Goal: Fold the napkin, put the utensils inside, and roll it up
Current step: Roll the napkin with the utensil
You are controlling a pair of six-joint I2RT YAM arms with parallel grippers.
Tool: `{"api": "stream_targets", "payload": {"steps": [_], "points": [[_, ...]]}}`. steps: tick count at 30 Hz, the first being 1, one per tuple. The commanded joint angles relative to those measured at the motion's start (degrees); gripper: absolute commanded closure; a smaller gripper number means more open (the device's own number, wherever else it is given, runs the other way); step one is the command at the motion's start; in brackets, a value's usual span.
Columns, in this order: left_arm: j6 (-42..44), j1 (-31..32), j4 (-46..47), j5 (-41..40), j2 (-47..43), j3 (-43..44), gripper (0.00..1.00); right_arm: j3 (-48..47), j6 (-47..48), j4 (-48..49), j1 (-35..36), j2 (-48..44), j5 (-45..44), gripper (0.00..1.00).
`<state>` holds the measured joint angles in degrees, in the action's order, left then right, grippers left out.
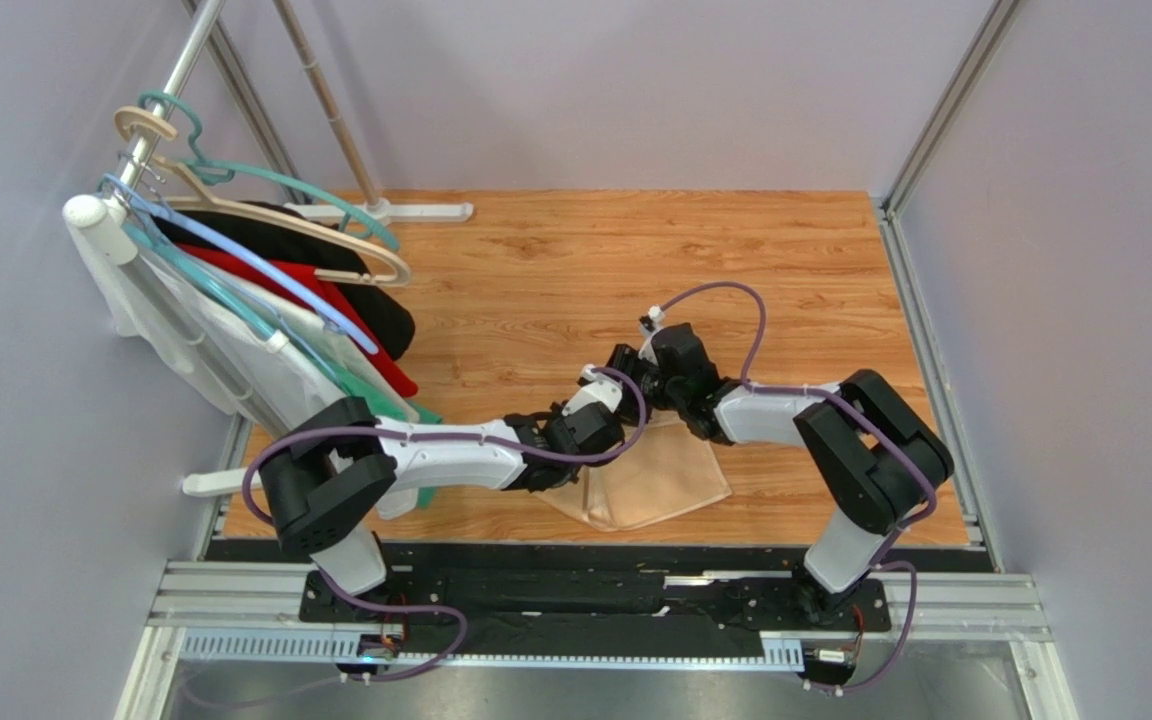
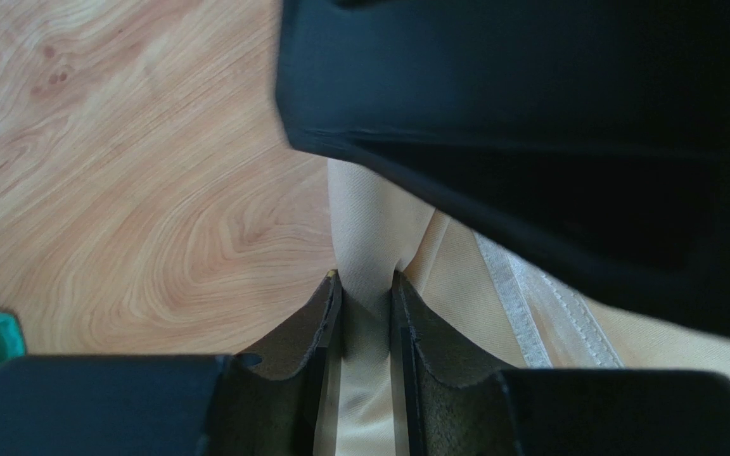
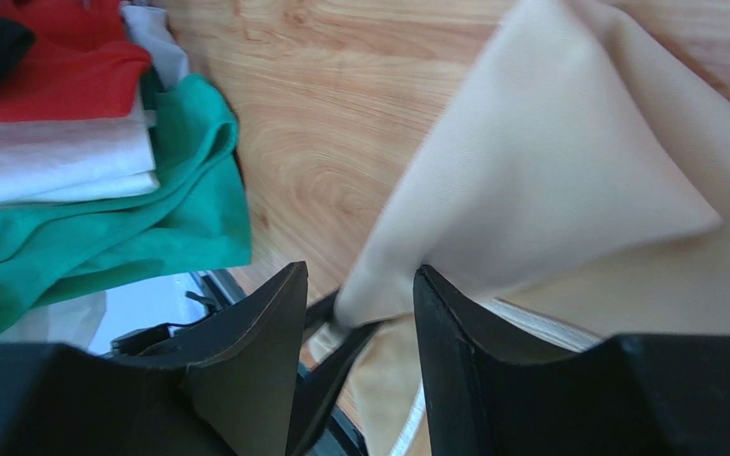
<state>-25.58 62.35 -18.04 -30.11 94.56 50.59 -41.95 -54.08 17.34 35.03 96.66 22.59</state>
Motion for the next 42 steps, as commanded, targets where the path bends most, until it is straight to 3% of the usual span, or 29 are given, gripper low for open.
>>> {"api": "stream_targets", "payload": {"steps": [1,12,31,33,40,42], "points": [[2.1,0.8,7.2,1.4,-4.1,-3.0,1.0,-0.1,-4.0,9.3,0.1,1.2,0.4,0.5],[5.8,1.4,10.0,-3.3,-6.1,-5.7,1.0,-2.3,-2.3,-4.6,0.5,-0.6,-2.9,0.49],[15.2,4.7,13.8,-5.4,-5.2,-5.1,1.0,-5.6,-4.0,-8.6,2.6,5.4,-4.7,0.5],[15.7,5.1,14.0,-5.6,-4.6,-4.9,1.0,-5.6,-4.0,-8.9,2.9,5.8,-4.9,0.53],[16.2,6.9,14.9,-5.6,-3.8,-5.0,1.0,-6.2,-3.4,-9.7,2.9,7.7,-5.2,1.0],[15.2,6.8,13.0,-5.3,-3.3,-4.4,1.0,-6.0,-3.4,-9.3,2.9,8.3,-5.4,1.0]]}}
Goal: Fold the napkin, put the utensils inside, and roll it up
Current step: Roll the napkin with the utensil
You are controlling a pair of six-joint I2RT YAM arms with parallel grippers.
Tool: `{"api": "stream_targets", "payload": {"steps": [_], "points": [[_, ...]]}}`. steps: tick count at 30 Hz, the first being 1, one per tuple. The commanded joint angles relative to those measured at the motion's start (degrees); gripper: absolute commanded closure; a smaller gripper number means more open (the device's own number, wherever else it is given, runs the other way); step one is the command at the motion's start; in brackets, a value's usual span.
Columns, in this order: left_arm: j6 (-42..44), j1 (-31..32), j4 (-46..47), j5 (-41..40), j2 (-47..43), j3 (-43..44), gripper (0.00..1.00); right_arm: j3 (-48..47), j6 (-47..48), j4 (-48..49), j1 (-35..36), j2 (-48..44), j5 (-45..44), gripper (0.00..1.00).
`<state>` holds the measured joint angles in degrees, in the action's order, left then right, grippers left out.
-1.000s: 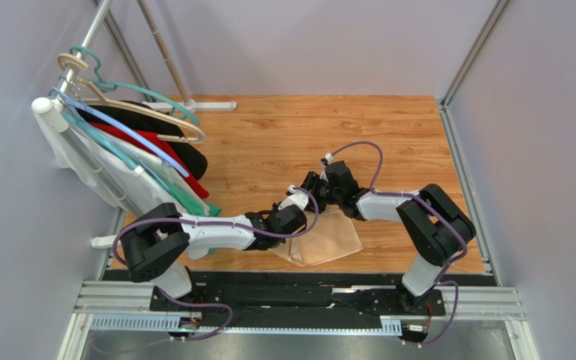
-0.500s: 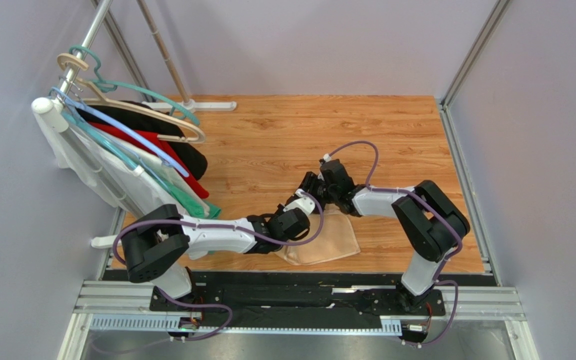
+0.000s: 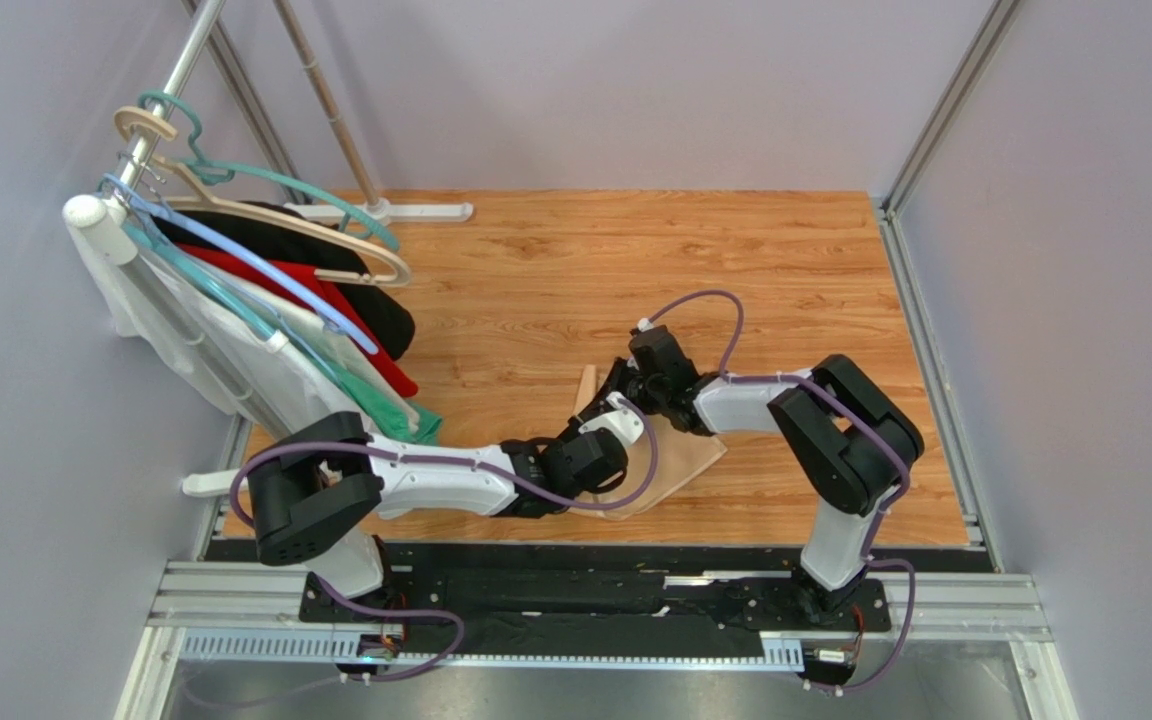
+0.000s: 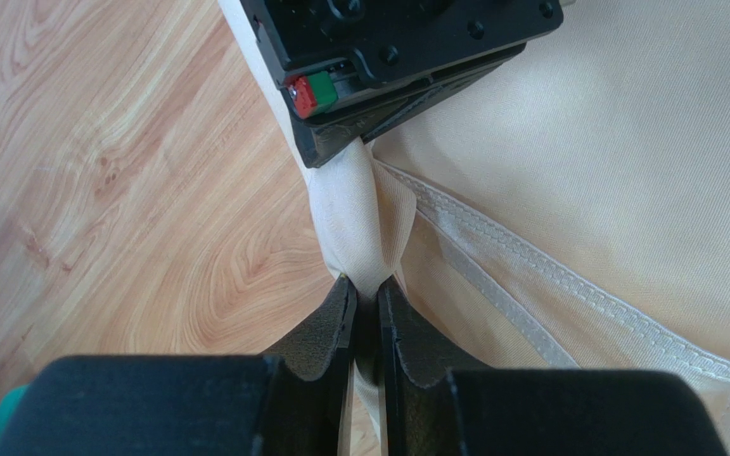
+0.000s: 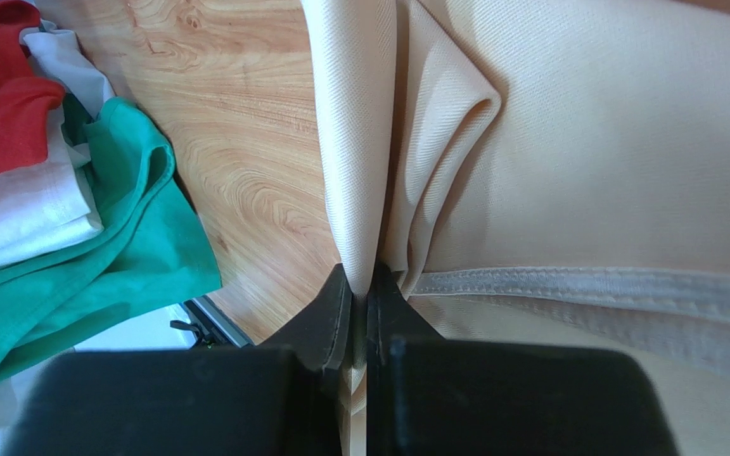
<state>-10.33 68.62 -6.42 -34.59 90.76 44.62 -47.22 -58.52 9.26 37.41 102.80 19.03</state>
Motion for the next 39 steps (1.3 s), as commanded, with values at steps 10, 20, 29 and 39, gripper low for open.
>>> {"api": "stream_targets", "payload": {"steps": [10,20,29,39], "points": [[-7.2,0.6,-0.2,10.6,-10.9,-1.0,0.16,1.5,2.4,3.0,0.6,2.8,-2.8,1.0],[-17.5,-9.1,9.9,32.1,-19.8,-10.6,0.17,5.1,7.2,11.6,-0.6,2.8,-0.9,1.0],[-27.6,-17.1,20.5,42.0,-21.9,-19.8,0.19,8.0,8.1,20.1,-1.3,5.4,2.8,1.0],[-41.8,-22.4,35.4,47.4,-20.0,-29.8,0.24,7.6,9.1,18.7,-1.3,4.7,2.9,1.0]]}}
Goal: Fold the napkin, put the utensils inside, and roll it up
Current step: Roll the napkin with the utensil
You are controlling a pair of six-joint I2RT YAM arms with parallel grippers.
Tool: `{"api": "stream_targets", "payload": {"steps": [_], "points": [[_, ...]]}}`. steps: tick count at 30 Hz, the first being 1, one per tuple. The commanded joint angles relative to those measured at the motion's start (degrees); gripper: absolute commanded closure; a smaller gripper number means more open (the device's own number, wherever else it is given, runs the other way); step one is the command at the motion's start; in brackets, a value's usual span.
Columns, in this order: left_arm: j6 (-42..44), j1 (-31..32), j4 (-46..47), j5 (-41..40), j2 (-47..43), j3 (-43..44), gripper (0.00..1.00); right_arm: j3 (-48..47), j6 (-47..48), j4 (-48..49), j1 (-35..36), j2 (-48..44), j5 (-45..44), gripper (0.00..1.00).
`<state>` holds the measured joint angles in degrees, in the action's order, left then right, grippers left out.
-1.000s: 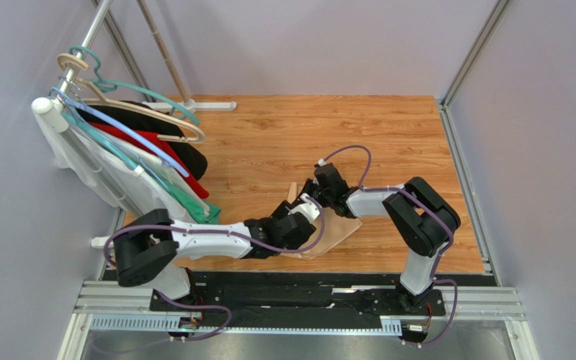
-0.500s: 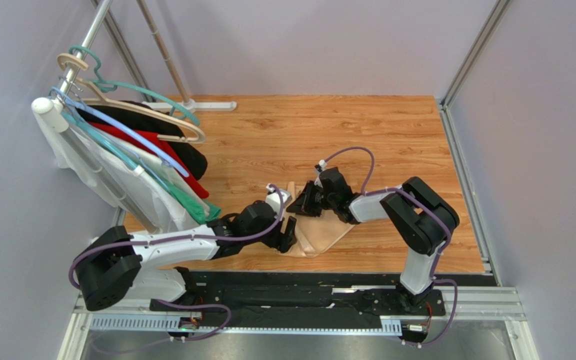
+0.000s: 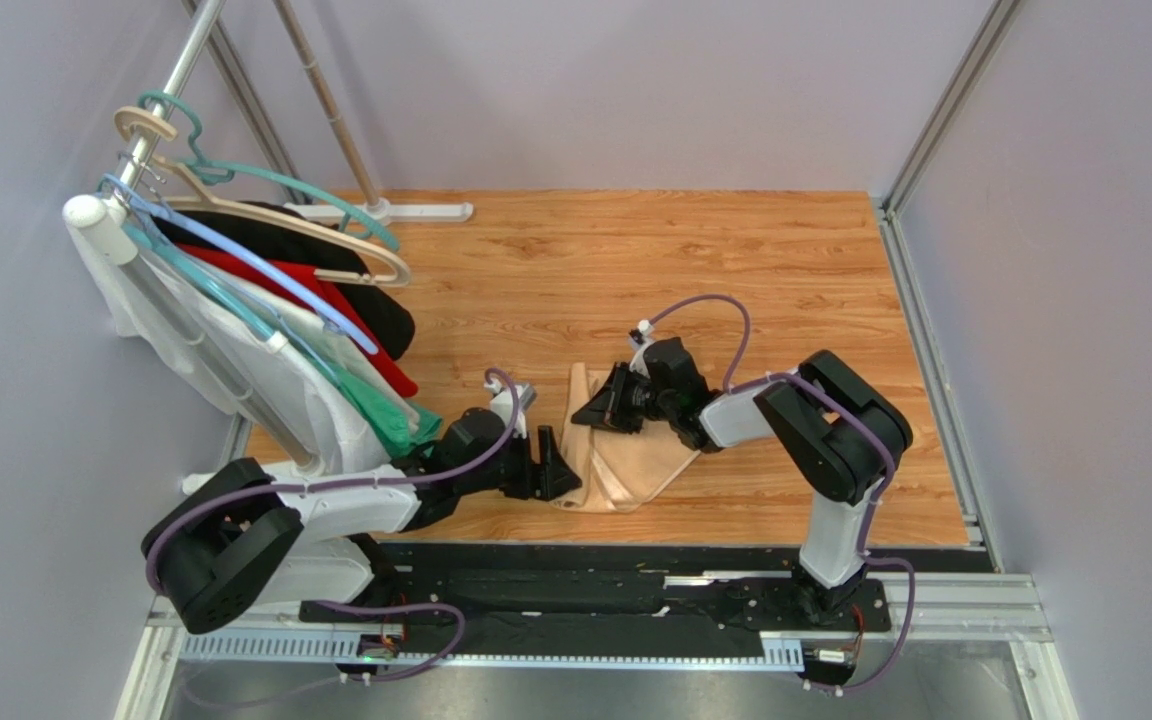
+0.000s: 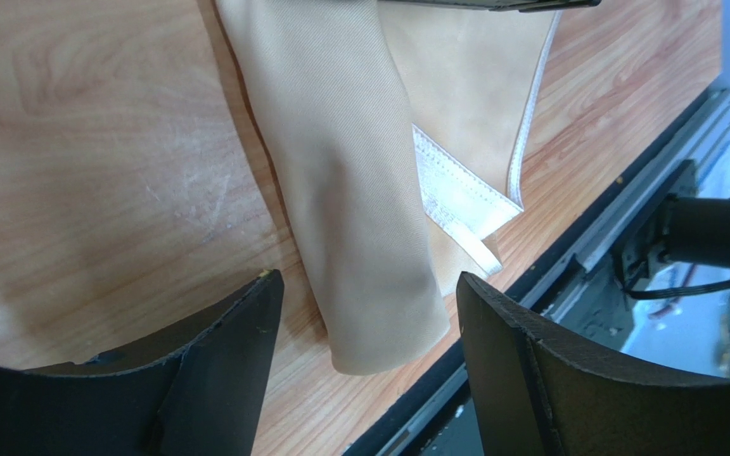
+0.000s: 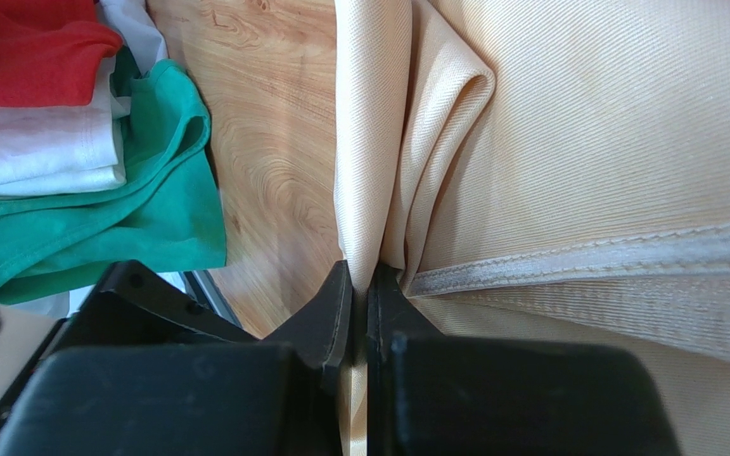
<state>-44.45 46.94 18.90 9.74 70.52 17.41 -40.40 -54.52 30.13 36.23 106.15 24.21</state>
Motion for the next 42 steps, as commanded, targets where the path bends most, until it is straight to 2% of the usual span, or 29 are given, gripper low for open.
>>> {"api": "stream_targets", "payload": {"steps": [1,5,6,10,12,15,20,26,31,34,38,42], "points": [[-8.5,-0.9,10.8,2.7,-0.1,-3.4,0.25,0.6,5.3,-2.4,-0.1,1.4,-2.1,1.0],[-10.0,-1.5,12.5,3.3,-0.1,-4.9,0.28,0.2,5.7,-3.2,-0.2,1.3,-2.0,1.0],[-10.5,-1.5,13.2,3.4,0.6,-5.0,0.33,0.1,5.7,-3.4,-0.1,1.3,-2.0,1.0],[-13.6,-1.5,16.5,3.0,3.0,-7.1,0.37,-0.2,5.7,-3.5,-0.2,1.3,-1.8,1.0],[-15.3,-1.5,17.0,2.7,4.3,-8.1,0.43,-0.1,5.7,-3.5,-0.2,1.2,-1.9,1.0],[-17.6,-1.5,17.2,1.7,5.2,-9.6,0.44,0.1,5.6,-3.2,-0.2,1.1,-1.9,1.0],[-17.8,-1.5,18.1,0.9,5.7,-11.1,0.4,0.6,4.5,-1.7,-0.1,1.3,-1.6,1.0],[-17.5,-1.5,20.7,2.5,8.5,-10.2,0.26,2.2,-2.7,6.6,-0.2,2.7,1.4,1.0],[-20.7,-1.5,29.4,3.6,16.9,-12.0,0.25,3.3,-8.1,13.4,-0.3,3.5,3.0,1.0],[-21.8,-1.5,34.2,4.5,22.5,-12.2,0.25,2.3,-6.1,9.8,-0.4,1.4,2.5,1.0],[-22.4,-1.5,38.9,5.4,28.1,-11.1,0.33,1.1,-3.1,4.4,-0.5,-0.6,2.0,1.0],[-23.0,-1.5,40.3,5.0,29.8,-10.9,0.43,1.8,-4.0,5.5,-0.4,-0.2,1.8,1.0]]}}
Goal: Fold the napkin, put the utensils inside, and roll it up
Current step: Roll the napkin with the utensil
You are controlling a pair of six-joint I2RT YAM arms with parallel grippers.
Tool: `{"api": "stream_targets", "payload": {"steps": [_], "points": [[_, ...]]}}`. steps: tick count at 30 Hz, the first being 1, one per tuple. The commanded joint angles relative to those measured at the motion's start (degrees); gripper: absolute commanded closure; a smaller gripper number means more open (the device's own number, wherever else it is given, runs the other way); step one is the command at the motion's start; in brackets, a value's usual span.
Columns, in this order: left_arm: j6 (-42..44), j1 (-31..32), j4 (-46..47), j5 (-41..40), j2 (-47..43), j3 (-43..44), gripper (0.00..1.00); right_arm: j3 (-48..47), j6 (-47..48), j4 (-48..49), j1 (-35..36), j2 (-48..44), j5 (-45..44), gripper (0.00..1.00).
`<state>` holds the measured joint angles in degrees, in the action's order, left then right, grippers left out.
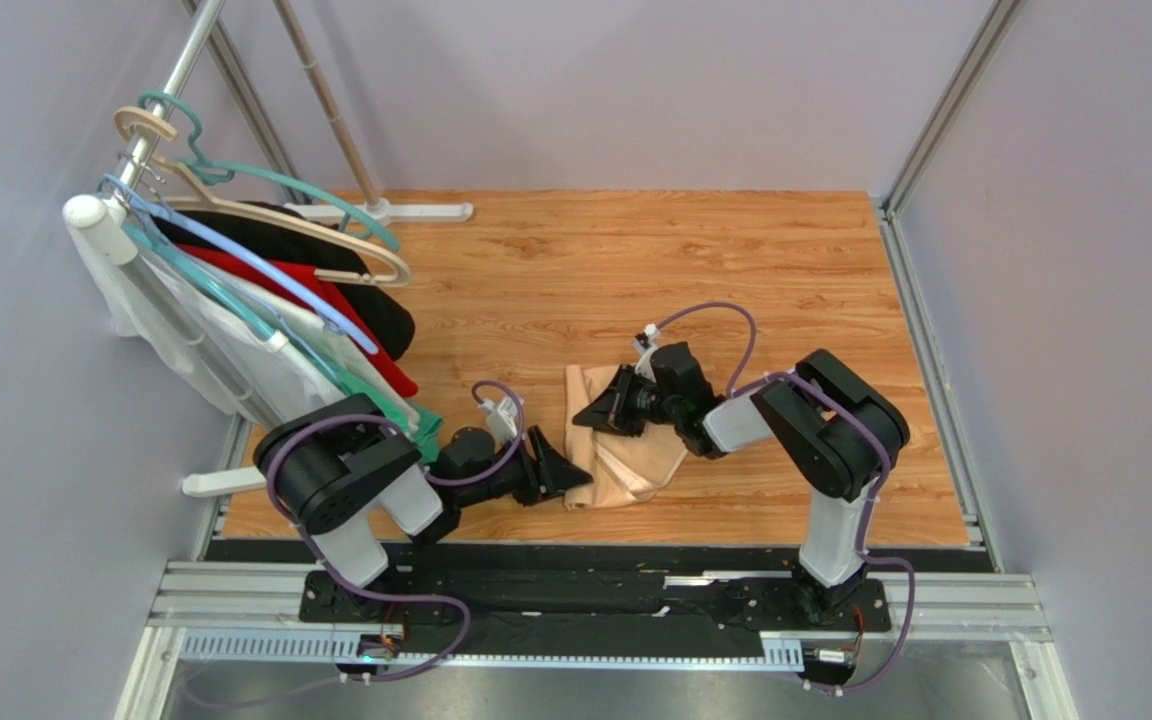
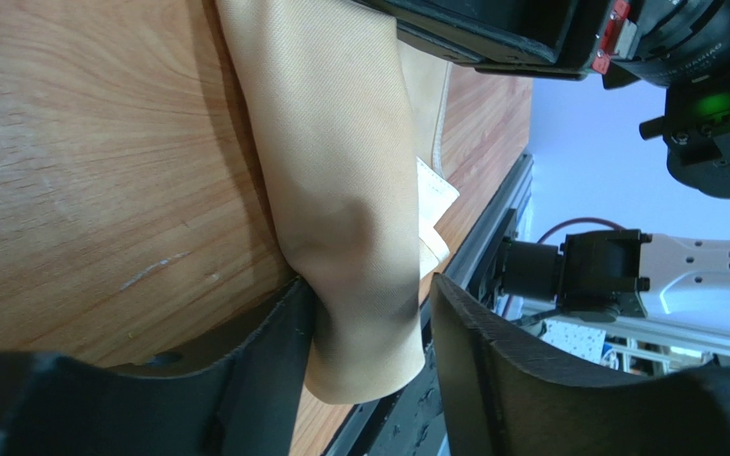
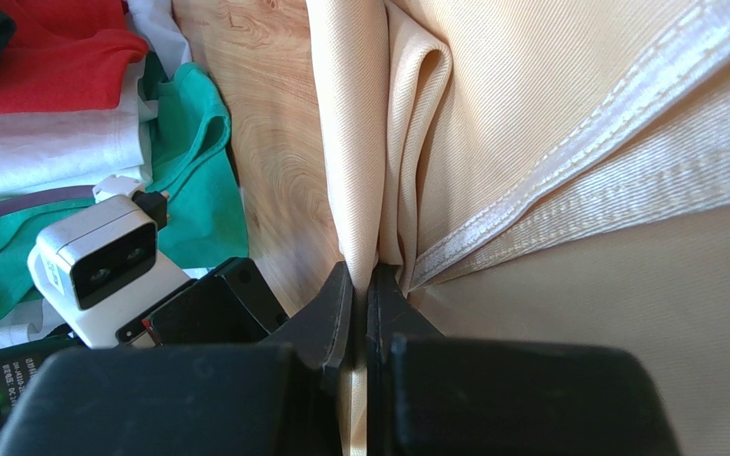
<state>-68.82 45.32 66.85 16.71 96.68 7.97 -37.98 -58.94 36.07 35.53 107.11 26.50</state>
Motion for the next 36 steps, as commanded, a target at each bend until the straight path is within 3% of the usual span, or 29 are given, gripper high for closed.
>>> {"api": "stream_targets", "payload": {"steps": [1,4,6,13,20,26,29,30,31,33,34,36], "points": [[1.2,0.1,-7.5,-2.2,3.8,-1.5,0.44,-0.3,0.1,0.9,0.3,-0.7,-0.5,1.0],[0.7,0.1,-7.6,-2.5,5.2,-1.3,0.45,0.2,-1.4,3.1,0.2,0.5,-0.2,1.0],[0.3,0.1,-7.5,-2.0,6.8,-0.3,0.54,0.3,-1.6,3.5,0.3,0.9,-0.3,1.0],[0.2,0.2,-8.0,-1.8,7.6,1.3,0.6,0.5,-0.3,3.0,0.3,1.3,-1.3,1.0],[1.3,0.2,-14.2,-1.2,5.7,2.8,0.92,-0.1,5.4,-2.5,0.5,0.7,-2.9,1.0],[3.2,0.2,-21.0,-1.5,2.0,4.5,0.96,-1.4,8.6,-6.6,0.5,0.5,-3.4,1.0],[3.5,0.3,-22.8,-1.2,0.4,5.0,0.87,-1.6,8.8,-6.7,0.5,0.6,-3.5,1.0],[3.6,0.2,-23.5,-1.2,-0.3,5.2,0.79,-1.6,8.7,-6.8,0.5,0.6,-3.8,1.0],[3.9,0.2,-24.3,-0.7,-1.0,5.5,0.61,-1.6,8.6,-6.8,0.4,0.6,-4.0,1.0],[4.1,0.2,-26.2,-0.5,-3.4,5.6,0.5,-1.5,8.1,-6.6,0.5,0.6,-4.6,1.0],[4.5,0.2,-27.4,-0.7,-4.3,5.8,0.38,-1.4,7.5,-6.5,0.7,0.5,-4.9,1.0],[5.0,0.2,-31.4,-1.5,-7.5,6.0,0.37,-1.3,7.3,-6.6,0.9,-0.1,-6.1,1.0]]}}
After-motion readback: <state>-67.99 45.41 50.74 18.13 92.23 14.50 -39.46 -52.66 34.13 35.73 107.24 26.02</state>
